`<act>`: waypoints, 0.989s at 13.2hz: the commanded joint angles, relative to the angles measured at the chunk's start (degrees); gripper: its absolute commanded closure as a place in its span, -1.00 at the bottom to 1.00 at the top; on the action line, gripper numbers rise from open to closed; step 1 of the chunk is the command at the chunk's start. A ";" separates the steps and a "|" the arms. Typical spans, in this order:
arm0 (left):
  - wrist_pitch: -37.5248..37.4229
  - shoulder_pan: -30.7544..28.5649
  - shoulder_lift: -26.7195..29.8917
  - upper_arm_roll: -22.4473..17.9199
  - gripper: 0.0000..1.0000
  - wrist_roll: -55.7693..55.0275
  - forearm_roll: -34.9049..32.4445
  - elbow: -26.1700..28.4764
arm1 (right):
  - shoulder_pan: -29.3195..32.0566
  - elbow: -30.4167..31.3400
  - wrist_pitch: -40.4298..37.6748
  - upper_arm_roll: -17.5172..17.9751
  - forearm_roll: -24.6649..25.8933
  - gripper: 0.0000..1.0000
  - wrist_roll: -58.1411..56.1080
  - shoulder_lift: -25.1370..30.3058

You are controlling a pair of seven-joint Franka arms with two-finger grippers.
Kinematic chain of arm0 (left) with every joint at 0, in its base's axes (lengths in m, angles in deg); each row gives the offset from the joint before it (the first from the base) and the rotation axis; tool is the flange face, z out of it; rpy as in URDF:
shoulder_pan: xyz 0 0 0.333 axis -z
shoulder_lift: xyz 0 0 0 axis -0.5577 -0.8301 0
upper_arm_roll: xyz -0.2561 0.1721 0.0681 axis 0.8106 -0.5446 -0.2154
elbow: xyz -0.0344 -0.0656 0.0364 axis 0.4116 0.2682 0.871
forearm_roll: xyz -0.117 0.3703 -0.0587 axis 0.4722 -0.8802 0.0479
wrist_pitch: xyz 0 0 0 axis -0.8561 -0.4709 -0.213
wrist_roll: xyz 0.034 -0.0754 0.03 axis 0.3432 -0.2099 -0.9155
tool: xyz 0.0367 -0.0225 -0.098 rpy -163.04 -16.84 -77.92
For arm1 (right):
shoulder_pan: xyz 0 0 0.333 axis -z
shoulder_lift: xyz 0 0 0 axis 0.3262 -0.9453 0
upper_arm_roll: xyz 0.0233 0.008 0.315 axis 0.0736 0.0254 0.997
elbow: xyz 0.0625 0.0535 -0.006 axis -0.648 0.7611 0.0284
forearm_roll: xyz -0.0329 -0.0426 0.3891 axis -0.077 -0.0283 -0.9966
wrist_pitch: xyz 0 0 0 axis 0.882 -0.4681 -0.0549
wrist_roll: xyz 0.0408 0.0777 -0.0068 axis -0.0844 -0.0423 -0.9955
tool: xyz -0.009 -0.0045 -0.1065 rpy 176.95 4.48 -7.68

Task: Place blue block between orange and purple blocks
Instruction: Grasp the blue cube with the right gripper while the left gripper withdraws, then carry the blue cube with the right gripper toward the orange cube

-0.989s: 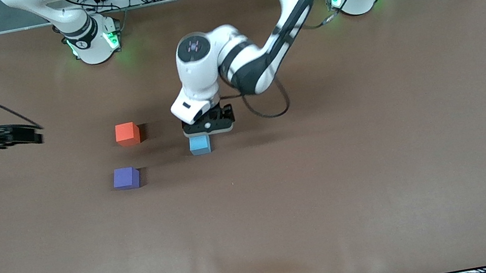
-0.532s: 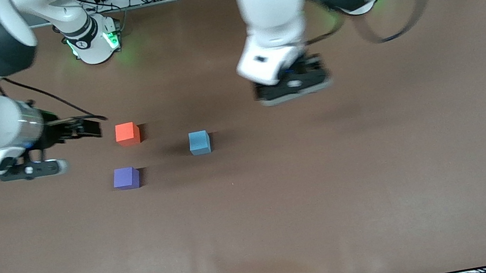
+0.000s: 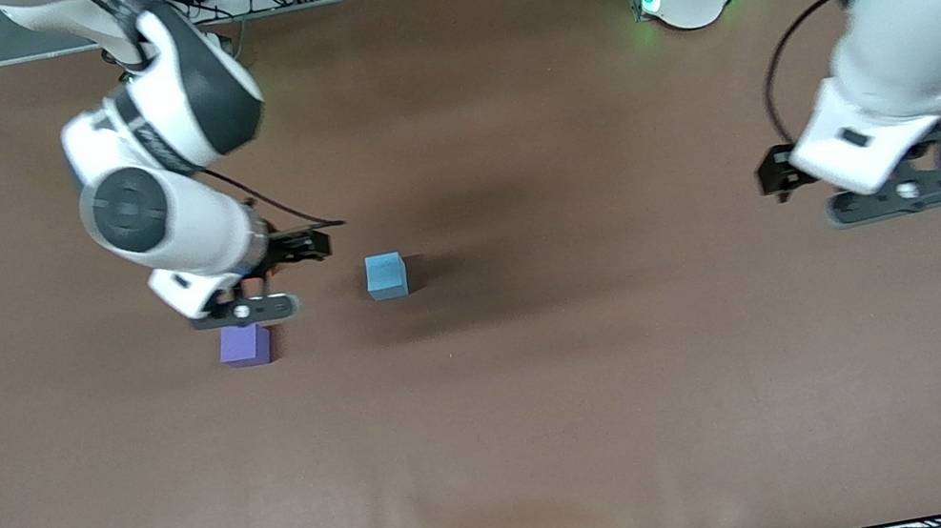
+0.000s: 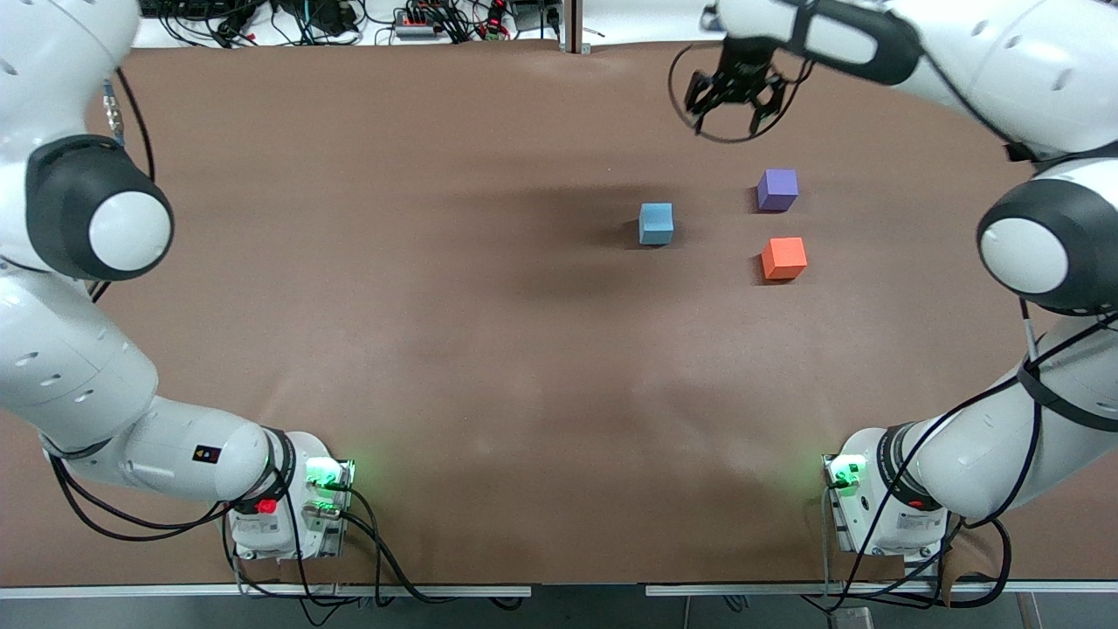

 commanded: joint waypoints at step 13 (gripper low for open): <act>6.49 -10.75 17.98 1.25 -1.00 1.69 12.28 22.01 | -11.38 11.67 27.13 -0.73 -0.31 -1.00 9.58 -10.68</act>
